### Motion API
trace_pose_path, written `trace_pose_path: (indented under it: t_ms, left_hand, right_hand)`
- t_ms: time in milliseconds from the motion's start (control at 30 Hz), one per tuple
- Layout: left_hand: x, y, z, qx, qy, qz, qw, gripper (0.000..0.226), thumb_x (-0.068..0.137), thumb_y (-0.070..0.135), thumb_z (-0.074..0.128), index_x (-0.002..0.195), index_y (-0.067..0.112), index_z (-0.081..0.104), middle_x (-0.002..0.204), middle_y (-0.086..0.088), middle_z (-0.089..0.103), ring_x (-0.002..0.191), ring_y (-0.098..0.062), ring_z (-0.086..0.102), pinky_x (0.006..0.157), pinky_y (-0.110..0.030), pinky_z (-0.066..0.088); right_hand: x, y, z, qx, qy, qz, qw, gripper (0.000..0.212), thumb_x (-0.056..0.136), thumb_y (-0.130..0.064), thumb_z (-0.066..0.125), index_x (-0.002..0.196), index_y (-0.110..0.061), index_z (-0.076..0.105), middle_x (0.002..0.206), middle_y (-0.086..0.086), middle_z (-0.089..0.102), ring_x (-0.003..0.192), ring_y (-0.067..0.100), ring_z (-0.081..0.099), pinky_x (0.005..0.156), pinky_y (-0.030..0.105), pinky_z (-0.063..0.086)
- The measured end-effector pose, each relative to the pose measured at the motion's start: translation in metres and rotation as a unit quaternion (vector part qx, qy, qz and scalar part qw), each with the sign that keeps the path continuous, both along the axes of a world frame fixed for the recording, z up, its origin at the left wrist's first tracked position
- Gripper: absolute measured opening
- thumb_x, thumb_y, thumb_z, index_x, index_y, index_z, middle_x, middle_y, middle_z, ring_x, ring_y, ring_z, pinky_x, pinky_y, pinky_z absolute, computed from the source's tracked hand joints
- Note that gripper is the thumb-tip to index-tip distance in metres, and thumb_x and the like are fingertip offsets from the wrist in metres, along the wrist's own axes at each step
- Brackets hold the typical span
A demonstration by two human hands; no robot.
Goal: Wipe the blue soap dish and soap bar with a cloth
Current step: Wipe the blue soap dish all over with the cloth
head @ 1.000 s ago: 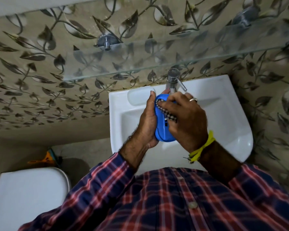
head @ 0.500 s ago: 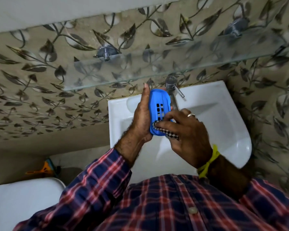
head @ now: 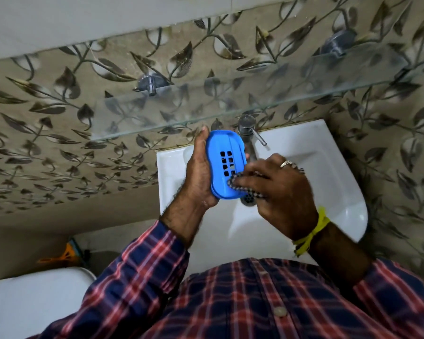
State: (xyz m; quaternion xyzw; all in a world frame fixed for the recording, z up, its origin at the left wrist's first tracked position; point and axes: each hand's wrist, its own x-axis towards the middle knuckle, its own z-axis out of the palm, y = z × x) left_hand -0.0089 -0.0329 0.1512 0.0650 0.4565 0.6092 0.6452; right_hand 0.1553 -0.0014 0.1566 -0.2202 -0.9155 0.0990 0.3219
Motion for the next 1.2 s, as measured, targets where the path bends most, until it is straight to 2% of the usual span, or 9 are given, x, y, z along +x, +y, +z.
trace_pose_path:
  t_ms: [100,200,333,433,667,867,1000,1100,1200]
  left_hand:
    - [0.002,-0.002,0.000,-0.014,-0.020,-0.003,1.000,0.075,0.089,0.075,0.040,0.105,0.009,0.072,0.091,-0.016,0.068,0.076,-0.027,0.066,0.072,-0.035,0.056]
    - [-0.007,-0.004,0.001,-0.006,-0.020,-0.015,1.000,0.084,0.086,0.079,0.039,0.113,0.005,0.067,0.093,-0.015,0.068,0.079,-0.026,0.065,0.073,-0.035,0.054]
    - [0.006,-0.007,-0.001,-0.016,0.042,0.019,0.999,0.065,0.091,0.071,0.045,0.100,0.014,0.074,0.088,-0.014,0.073,0.077,-0.027,0.071,0.070,-0.038,0.061]
    - [0.010,-0.011,-0.003,-0.012,0.063,0.025,0.998,0.062,0.092,0.069,0.047,0.102,0.015,0.075,0.095,-0.015,0.074,0.085,-0.029,0.072,0.078,-0.042,0.060]
    - [0.018,-0.017,-0.007,-0.004,0.089,0.007,0.996,0.062,0.098,0.063,0.040,0.084,0.020,0.082,0.081,-0.008,0.078,0.070,-0.021,0.075,0.059,-0.030,0.059]
    - [0.019,-0.022,-0.009,-0.010,0.146,0.022,0.989,0.056,0.095,0.063,0.048,0.098,0.015,0.077,0.089,-0.013,0.075,0.077,-0.026,0.072,0.068,-0.035,0.058]
    - [0.014,-0.022,-0.002,0.021,0.128,0.032,0.991,0.074,0.084,0.063,0.061,0.130,0.005,0.061,0.105,-0.018,0.070,0.091,-0.032,0.068,0.080,-0.042,0.057]
    - [0.015,-0.020,-0.003,0.031,0.166,0.055,0.984,0.053,0.089,0.046,0.063,0.125,0.008,0.064,0.103,-0.017,0.069,0.085,-0.028,0.068,0.077,-0.040,0.058]
    - [0.012,-0.018,-0.002,0.034,0.091,0.048,0.994,0.045,0.096,0.051,0.053,0.116,0.013,0.069,0.095,-0.012,0.072,0.081,-0.026,0.070,0.074,-0.038,0.059]
  right_hand:
    - [-0.013,0.004,0.003,-0.012,0.023,-0.027,0.999,0.033,0.077,0.006,0.062,0.096,-0.014,0.078,0.094,0.006,0.072,0.078,0.033,0.062,0.062,0.038,0.054]
    - [-0.015,-0.007,0.000,0.010,-0.018,0.012,1.000,0.028,0.083,-0.005,0.062,0.101,-0.018,0.077,0.096,0.003,0.071,0.079,0.030,0.062,0.060,0.036,0.054]
    - [-0.022,-0.001,0.002,-0.063,0.033,-0.105,0.992,0.040,0.065,0.001,0.069,0.100,-0.018,0.075,0.094,0.002,0.069,0.083,0.028,0.060,0.071,0.032,0.047]
    - [-0.026,-0.007,0.000,-0.049,0.007,-0.085,0.995,0.039,0.067,-0.004,0.070,0.104,-0.017,0.074,0.097,0.003,0.068,0.080,0.030,0.061,0.068,0.035,0.047]
    - [-0.032,-0.004,0.010,-0.082,0.002,-0.101,0.991,0.032,0.070,-0.008,0.067,0.101,-0.014,0.072,0.100,0.005,0.067,0.088,0.030,0.061,0.070,0.036,0.050]
    - [-0.035,0.003,0.015,-0.112,0.013,-0.116,0.987,0.032,0.073,-0.007,0.067,0.104,-0.013,0.072,0.097,0.005,0.066,0.089,0.029,0.060,0.068,0.039,0.052]
    - [-0.028,0.004,0.012,-0.104,-0.009,-0.111,0.988,0.029,0.075,-0.014,0.067,0.103,-0.021,0.072,0.096,0.000,0.064,0.087,0.025,0.059,0.065,0.034,0.050]
    - [-0.027,0.010,0.009,-0.165,-0.009,-0.159,0.973,0.021,0.077,-0.016,0.070,0.097,-0.019,0.072,0.091,0.001,0.061,0.088,0.025,0.060,0.067,0.037,0.052]
    - [-0.026,0.000,0.008,-0.145,-0.038,-0.114,0.982,0.025,0.074,-0.015,0.072,0.099,-0.019,0.073,0.091,0.000,0.062,0.086,0.024,0.060,0.064,0.030,0.050]
